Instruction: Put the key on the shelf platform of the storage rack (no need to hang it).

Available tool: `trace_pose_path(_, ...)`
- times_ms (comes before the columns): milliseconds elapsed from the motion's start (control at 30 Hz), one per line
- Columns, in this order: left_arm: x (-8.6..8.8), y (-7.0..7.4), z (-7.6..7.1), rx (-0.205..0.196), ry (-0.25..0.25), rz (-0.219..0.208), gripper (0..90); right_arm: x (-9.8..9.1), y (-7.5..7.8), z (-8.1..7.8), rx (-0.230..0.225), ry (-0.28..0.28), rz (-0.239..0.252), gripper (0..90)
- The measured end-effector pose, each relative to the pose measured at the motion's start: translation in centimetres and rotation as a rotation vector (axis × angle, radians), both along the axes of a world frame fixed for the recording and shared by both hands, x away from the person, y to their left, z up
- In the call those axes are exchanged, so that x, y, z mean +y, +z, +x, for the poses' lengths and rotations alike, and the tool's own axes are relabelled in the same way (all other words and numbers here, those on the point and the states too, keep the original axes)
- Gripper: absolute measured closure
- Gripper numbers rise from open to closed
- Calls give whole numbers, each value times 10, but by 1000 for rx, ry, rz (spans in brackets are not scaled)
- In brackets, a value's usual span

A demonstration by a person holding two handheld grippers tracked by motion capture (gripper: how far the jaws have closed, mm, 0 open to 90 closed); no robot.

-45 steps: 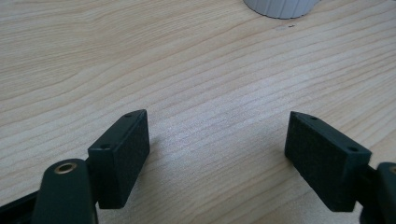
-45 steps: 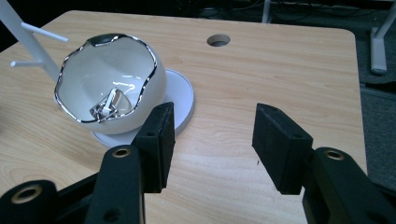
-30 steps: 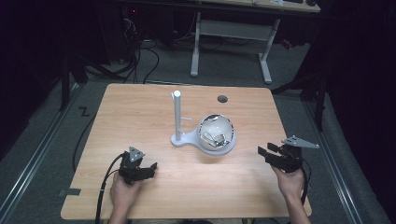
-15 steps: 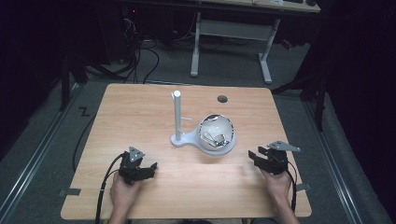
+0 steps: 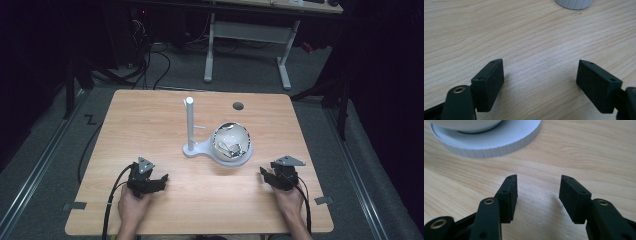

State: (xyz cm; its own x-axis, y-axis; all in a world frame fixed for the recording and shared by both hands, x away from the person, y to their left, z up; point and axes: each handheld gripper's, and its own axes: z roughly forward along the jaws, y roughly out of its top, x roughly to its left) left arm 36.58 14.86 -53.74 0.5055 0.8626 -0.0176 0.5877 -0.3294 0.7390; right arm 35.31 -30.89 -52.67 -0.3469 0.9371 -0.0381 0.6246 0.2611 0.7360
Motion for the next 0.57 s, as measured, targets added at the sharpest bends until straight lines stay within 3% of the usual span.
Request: trace_pose_path(567,0,0,0,-1,2,2,227,0,-4,0,13,-14,13,431)
